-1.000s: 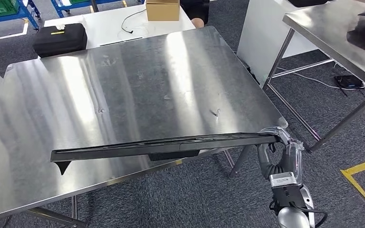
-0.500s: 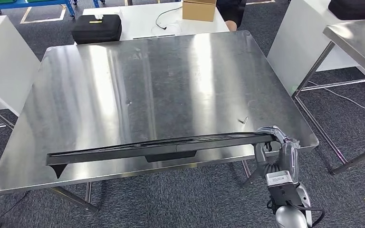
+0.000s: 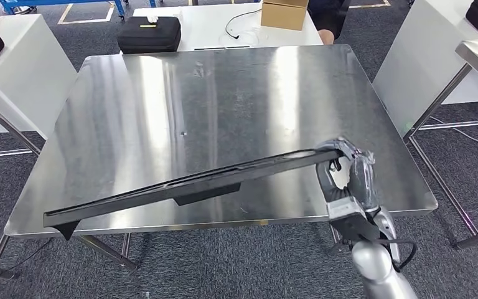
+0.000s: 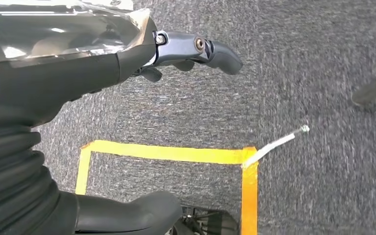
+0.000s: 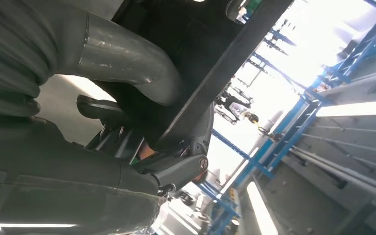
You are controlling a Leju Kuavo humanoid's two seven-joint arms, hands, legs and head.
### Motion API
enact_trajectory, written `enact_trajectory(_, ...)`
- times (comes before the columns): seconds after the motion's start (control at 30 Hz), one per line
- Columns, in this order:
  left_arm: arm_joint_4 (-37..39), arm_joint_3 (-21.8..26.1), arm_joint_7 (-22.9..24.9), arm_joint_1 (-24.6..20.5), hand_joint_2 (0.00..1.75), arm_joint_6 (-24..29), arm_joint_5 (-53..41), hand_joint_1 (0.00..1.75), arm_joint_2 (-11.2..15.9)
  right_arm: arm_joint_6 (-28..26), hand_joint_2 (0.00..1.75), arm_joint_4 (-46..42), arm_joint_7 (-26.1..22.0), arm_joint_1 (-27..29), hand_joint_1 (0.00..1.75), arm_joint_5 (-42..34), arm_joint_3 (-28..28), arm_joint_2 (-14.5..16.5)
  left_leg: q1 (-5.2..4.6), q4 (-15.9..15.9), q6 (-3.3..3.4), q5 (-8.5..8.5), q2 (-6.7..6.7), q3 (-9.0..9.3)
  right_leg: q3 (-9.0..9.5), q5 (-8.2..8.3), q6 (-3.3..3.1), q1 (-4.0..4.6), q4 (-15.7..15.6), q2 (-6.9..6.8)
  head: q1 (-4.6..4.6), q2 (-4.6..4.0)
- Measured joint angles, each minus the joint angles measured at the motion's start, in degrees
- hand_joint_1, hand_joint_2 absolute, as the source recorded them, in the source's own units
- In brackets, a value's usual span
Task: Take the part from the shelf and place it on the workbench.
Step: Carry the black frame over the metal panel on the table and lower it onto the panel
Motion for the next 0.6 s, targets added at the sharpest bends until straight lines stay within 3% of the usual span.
enact_trajectory(0.07, 0.0, -0.45, 0.45, -0.58, 1.75, -0.47, -0.7, 0.0, 0.02, 1.93, 1.75, 3.12, 4.22, -7.17, 1.75, 1.75, 1.43, -0.14, 0.02, -0.18, 0.64, 0.22, 0.17, 0.09, -0.08, 0.14, -0.29, 0.17, 0.01, 0.25, 0.01, 0.0)
enact_trajectory(0.13, 0.0, -1.07, 0.87, -1.3, 1.75, -0.77, -1.11, 0.0, -0.02, 3.41, 1.75, 7.54, 8.08, -15.23, 1.75, 2.95, 2.71, -0.13, 0.09, -0.38, 0.64, 0.47, 0.24, 0.14, -0.21, 0.29, -0.6, 0.32, 0.02, 0.37, 0.01, 0.0)
enact_trajectory(0.23, 0.0, -1.7, 1.36, -1.94, 1.75, -0.92, -1.27, 0.0, -0.14, 4.15, 1.75, 13.79, 10.65, -24.75, 1.75, 3.97, 3.91, 0.07, 0.24, -0.56, 0.13, 0.8, 0.19, 0.12, -0.31, 0.4, -0.81, 0.52, 0.05, 0.24, 0.0, 0.0)
enact_trajectory(0.47, 0.04, -2.89, 2.61, -2.8, 1.75, -1.76, -1.27, 0.0, -0.42, 2.99, 1.75, 28.1, 17.35, -39.74, 1.75, 12.35, 6.75, 0.3, 0.24, -0.64, -1.27, 0.91, 0.15, -0.22, -0.63, 0.51, -0.99, 0.61, 0.14, 0.1, -0.02, 0.0)
enact_trajectory(0.6, 0.04, -3.63, 3.45, -3.15, 1.75, -2.45, -1.39, 0.0, -0.56, 1.19, 1.75, 35.99, 18.63, -45.98, 1.75, 14.84, 7.54, 0.45, 0.1, -0.59, -1.53, 0.93, 0.09, -0.37, -0.68, 0.52, -0.98, 0.46, 0.1, 0.01, 0.0, 0.0)
